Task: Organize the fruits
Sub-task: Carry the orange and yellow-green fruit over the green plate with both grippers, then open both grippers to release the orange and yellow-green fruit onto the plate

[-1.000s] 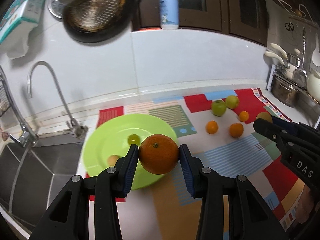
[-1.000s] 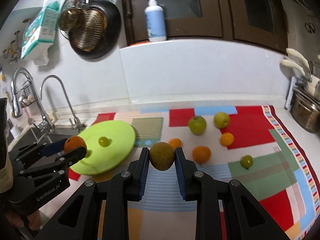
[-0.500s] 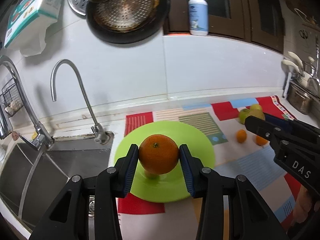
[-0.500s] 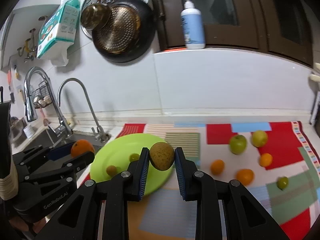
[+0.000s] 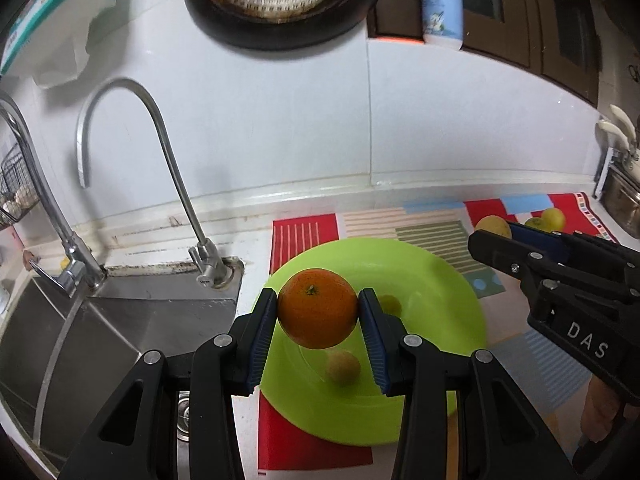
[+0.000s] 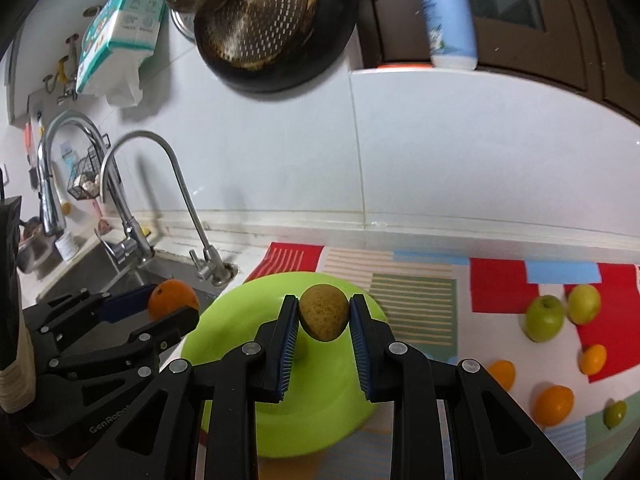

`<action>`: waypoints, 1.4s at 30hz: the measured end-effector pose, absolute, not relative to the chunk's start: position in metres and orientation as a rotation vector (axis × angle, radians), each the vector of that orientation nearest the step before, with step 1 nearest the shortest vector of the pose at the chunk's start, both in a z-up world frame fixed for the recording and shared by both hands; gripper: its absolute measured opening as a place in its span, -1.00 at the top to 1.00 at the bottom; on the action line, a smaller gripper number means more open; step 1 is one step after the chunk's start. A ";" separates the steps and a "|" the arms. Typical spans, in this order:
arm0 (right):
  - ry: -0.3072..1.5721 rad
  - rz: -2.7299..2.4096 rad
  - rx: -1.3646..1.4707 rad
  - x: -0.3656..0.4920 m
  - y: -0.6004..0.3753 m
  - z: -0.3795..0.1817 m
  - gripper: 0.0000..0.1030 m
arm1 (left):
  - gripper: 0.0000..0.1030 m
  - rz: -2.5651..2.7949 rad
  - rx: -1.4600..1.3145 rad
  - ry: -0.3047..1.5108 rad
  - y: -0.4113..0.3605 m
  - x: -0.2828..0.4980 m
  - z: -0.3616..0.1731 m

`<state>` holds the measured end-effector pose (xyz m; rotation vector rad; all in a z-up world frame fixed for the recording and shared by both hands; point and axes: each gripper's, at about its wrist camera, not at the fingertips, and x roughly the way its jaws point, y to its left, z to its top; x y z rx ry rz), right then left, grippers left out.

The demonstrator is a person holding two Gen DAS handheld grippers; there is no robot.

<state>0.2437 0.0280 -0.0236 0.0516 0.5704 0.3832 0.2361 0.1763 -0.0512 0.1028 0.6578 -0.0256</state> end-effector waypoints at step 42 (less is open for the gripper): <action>0.582 0.348 0.050 0.215 0.013 -0.027 0.10 | -0.27 0.010 0.086 0.633 0.171 0.202 -0.035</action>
